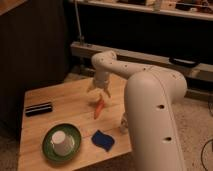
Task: Drag the pepper across the table
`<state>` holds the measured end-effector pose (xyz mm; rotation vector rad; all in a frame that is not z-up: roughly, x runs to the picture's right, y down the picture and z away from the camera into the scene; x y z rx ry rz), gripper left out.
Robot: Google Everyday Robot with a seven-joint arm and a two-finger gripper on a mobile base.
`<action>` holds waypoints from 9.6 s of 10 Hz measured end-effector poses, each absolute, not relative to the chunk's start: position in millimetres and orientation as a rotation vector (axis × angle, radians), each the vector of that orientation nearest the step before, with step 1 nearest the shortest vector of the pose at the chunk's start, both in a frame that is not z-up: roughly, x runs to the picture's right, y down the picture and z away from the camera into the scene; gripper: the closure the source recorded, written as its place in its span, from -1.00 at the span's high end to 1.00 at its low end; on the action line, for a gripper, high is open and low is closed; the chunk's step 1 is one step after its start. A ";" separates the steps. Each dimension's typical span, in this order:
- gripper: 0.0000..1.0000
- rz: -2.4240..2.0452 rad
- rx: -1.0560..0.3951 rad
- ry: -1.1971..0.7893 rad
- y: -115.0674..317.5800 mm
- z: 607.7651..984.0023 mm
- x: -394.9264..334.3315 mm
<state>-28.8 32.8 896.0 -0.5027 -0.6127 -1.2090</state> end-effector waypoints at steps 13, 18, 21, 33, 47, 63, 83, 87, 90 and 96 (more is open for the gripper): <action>0.60 -1.175 -0.514 -0.653 71.7 916.6 -33.8; 0.59 -1.166 -0.526 -0.660 78.8 928.9 -39.6; 0.13 -1.150 -0.528 -0.660 78.7 930.3 -38.8; -0.21 -1.168 -0.563 -0.613 78.7 932.0 -42.7; -0.30 -1.187 -0.585 -0.585 89.1 929.7 -44.0; -0.30 -1.194 -0.601 -0.611 127.8 897.1 -41.5; -0.30 -1.244 -0.602 -0.671 174.0 854.2 -61.9; -0.30 -1.254 -0.597 -0.681 176.1 846.9 -65.9; -0.30 -1.262 -0.591 -0.694 176.8 843.4 -69.5; -0.78 -1.263 -0.593 -0.696 177.3 843.2 -69.4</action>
